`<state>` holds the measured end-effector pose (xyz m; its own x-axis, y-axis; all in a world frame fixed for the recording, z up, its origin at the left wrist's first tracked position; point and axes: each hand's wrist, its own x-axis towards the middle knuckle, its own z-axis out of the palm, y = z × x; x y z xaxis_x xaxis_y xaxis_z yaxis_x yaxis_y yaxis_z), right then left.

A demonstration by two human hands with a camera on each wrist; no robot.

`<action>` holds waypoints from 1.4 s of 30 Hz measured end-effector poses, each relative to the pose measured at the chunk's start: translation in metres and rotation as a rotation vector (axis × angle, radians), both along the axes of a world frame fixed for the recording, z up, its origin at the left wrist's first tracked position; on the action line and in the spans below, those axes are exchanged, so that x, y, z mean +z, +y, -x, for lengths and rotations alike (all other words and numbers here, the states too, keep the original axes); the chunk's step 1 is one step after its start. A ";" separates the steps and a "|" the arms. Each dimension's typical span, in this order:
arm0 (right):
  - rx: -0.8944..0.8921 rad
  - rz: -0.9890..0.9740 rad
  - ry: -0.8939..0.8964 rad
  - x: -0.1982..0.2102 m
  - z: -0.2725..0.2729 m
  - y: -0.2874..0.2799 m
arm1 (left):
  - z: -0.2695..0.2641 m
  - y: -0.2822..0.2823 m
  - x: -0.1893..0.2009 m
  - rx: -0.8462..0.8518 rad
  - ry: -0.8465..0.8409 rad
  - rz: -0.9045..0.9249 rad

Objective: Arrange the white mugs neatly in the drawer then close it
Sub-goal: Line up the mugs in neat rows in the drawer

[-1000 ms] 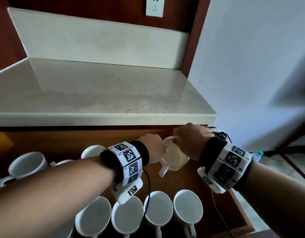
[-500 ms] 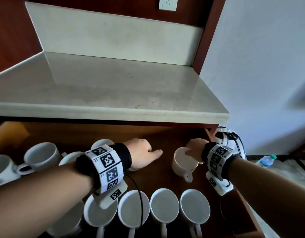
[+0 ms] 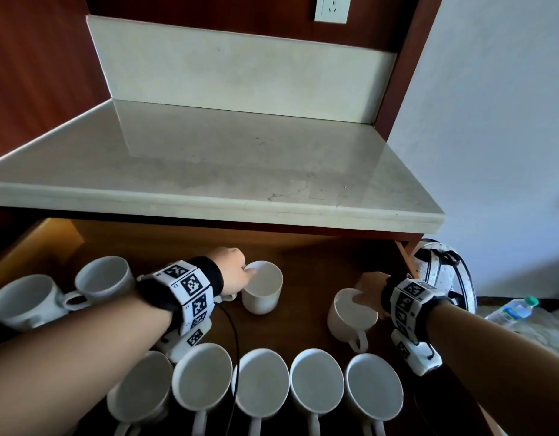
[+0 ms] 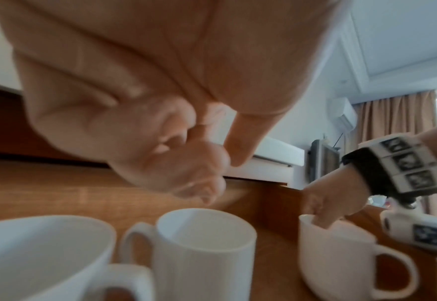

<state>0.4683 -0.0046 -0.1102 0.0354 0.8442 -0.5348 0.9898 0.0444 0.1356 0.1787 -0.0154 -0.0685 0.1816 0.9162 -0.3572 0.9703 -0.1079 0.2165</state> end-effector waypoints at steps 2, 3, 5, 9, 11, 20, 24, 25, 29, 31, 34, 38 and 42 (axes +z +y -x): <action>0.010 0.018 -0.012 0.000 0.001 0.000 | 0.003 0.006 -0.002 0.026 0.057 -0.041; 0.017 0.029 -0.019 0.001 0.001 0.000 | 0.003 0.008 -0.002 0.031 0.083 -0.060; 0.027 0.037 -0.031 0.003 0.001 -0.002 | -0.001 0.015 -0.003 0.025 0.122 -0.076; 0.024 -0.029 -0.016 0.013 0.002 -0.008 | -0.013 0.032 -0.012 -0.011 0.133 -0.096; 0.026 -0.142 0.017 0.023 0.003 -0.013 | -0.021 0.042 -0.018 -0.064 0.165 -0.099; 0.059 -0.355 0.245 0.067 0.020 -0.053 | -0.053 0.057 -0.016 -0.226 0.475 -0.058; 0.043 -0.397 0.320 0.074 0.028 -0.060 | -0.058 0.051 0.000 -0.223 0.453 -0.116; 0.028 -0.397 0.346 0.074 0.030 -0.060 | -0.058 0.049 0.006 -0.196 0.401 -0.141; -0.159 -0.252 0.674 0.073 0.054 -0.055 | -0.060 0.038 0.028 -0.083 0.130 -0.193; -0.274 -0.240 0.834 0.073 0.064 -0.046 | -0.065 0.029 0.037 -0.043 0.027 -0.197; -0.300 -0.335 0.770 0.075 0.067 -0.031 | -0.067 0.016 0.039 -0.011 -0.123 -0.186; -0.114 -0.300 0.540 0.076 0.070 -0.017 | -0.052 0.002 0.033 -0.078 -0.232 -0.055; 0.161 -0.243 0.208 0.058 0.072 -0.003 | -0.026 0.000 0.036 -0.112 -0.113 -0.100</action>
<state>0.3964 -0.0073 -0.0523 -0.1972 0.9334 -0.2996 0.9802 0.1934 -0.0428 0.2050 -0.0155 -0.0325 0.3184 0.9179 -0.2367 0.9211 -0.2406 0.3060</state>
